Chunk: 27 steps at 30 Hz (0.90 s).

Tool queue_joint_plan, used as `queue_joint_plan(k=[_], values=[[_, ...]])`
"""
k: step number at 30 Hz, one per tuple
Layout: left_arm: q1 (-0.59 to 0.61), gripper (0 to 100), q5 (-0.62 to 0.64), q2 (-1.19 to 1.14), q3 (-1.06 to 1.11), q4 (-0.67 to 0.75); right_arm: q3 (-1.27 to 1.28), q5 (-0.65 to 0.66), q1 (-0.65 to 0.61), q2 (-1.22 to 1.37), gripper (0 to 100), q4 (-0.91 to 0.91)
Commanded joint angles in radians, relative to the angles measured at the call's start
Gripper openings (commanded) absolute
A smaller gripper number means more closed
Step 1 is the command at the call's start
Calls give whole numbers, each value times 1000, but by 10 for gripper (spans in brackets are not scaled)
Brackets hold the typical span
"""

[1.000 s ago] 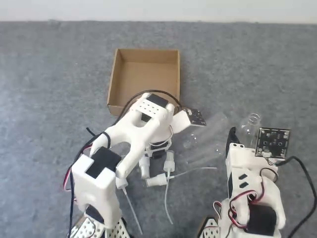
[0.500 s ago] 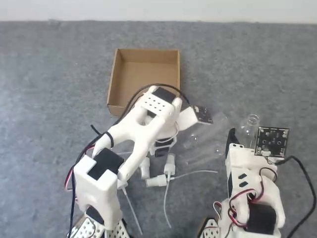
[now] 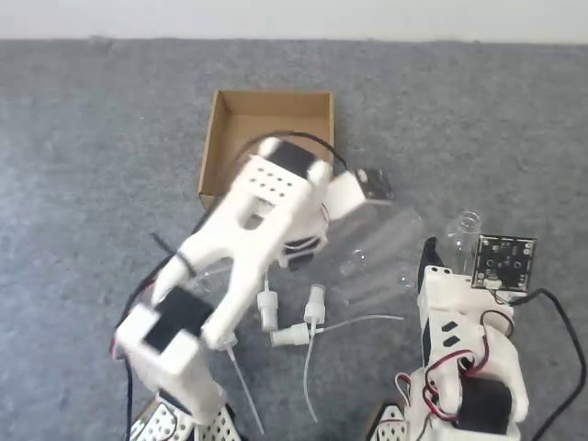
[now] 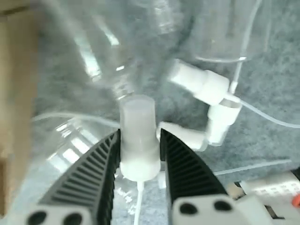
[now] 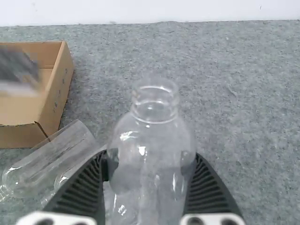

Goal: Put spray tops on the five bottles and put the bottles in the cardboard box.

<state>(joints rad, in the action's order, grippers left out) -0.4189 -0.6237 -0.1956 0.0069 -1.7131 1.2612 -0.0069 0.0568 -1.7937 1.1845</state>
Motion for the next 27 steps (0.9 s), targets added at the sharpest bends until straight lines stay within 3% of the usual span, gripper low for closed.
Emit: queue_joint_plan(k=[1,6,17,27], values=[[57,13,14,204,-48,-40,-12,6,5,-13,40,-18],[112,13,28,269,-47,-40,-12,6,4,-13,40,-18],[115,13,173,427,-48,-32,-12,-44,1,-15,42,-18],[115,13,358,549,-48,48,8,-44,-113,-15,44,-39]])
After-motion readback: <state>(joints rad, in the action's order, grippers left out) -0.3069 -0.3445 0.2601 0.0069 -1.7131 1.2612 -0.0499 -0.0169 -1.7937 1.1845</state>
